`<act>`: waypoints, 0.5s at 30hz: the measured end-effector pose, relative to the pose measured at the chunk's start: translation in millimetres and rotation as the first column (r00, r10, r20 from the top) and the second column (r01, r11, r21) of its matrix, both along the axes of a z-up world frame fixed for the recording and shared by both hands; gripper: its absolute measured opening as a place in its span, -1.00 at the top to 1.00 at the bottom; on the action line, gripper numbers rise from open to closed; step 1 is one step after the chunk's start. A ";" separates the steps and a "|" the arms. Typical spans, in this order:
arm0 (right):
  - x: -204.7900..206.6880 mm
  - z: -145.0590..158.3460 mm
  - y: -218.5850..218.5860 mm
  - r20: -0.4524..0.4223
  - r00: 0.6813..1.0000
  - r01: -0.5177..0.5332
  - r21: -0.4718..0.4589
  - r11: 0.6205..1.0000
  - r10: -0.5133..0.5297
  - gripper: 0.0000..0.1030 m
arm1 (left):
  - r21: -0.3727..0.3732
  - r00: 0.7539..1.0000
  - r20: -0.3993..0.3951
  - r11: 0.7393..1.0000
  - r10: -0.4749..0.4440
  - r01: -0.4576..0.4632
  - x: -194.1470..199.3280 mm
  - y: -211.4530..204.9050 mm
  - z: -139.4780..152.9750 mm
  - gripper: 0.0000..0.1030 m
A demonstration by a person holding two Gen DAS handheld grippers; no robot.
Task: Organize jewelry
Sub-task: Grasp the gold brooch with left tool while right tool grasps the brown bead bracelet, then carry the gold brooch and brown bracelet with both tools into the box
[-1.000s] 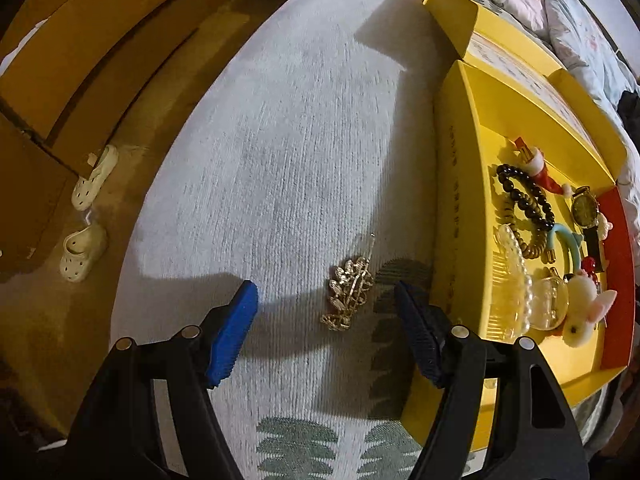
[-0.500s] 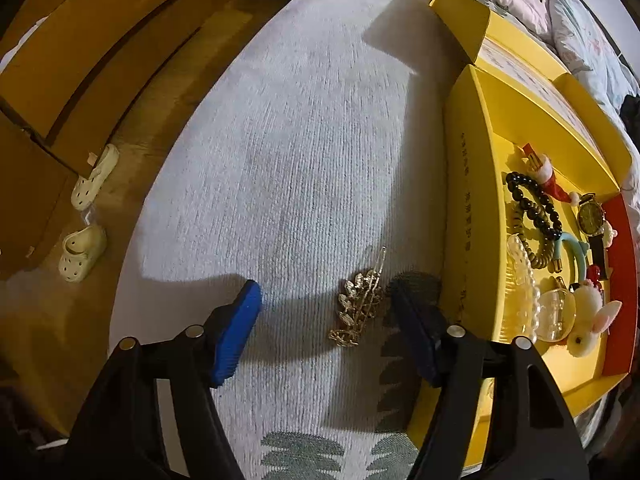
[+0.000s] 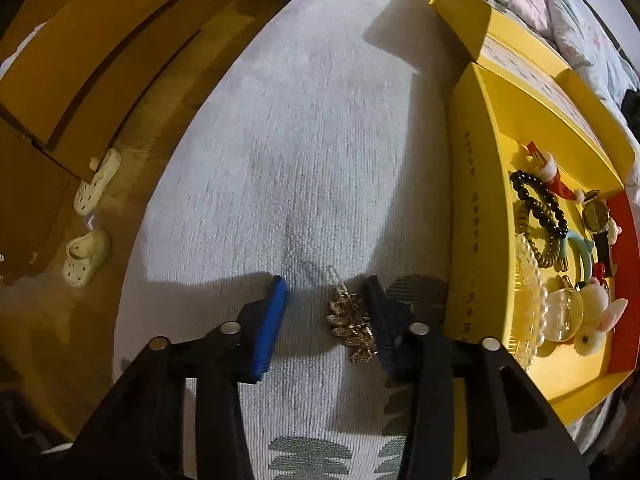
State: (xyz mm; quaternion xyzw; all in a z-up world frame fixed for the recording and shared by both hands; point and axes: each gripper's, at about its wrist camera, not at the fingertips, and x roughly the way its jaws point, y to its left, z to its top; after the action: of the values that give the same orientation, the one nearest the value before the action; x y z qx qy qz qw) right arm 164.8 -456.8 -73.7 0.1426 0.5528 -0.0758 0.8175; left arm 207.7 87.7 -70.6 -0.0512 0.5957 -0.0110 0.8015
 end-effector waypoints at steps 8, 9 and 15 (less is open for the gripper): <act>-9.7 7.3 -3.3 0.020 1.000 -0.005 0.027 1.000 0.004 0.61 | -0.005 1.000 0.002 1.000 -0.005 0.005 -4.4 -2.2 4.5 0.65; -10.2 7.5 -3.3 0.016 1.000 -0.010 0.041 0.999 0.010 0.61 | -0.011 1.000 0.000 1.000 -0.002 0.002 -4.7 -1.4 4.1 0.66; -16.8 24.4 -1.5 0.056 0.998 -0.010 0.056 0.998 0.007 0.61 | -0.037 1.000 0.000 0.999 0.020 -0.020 -6.1 2.3 8.8 0.71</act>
State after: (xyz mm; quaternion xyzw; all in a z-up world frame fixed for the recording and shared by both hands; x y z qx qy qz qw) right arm 148.0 -458.3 -49.3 0.1654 0.5322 -0.0529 0.8286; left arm 201.5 90.0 -61.8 -0.0720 0.5945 -0.0140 0.8007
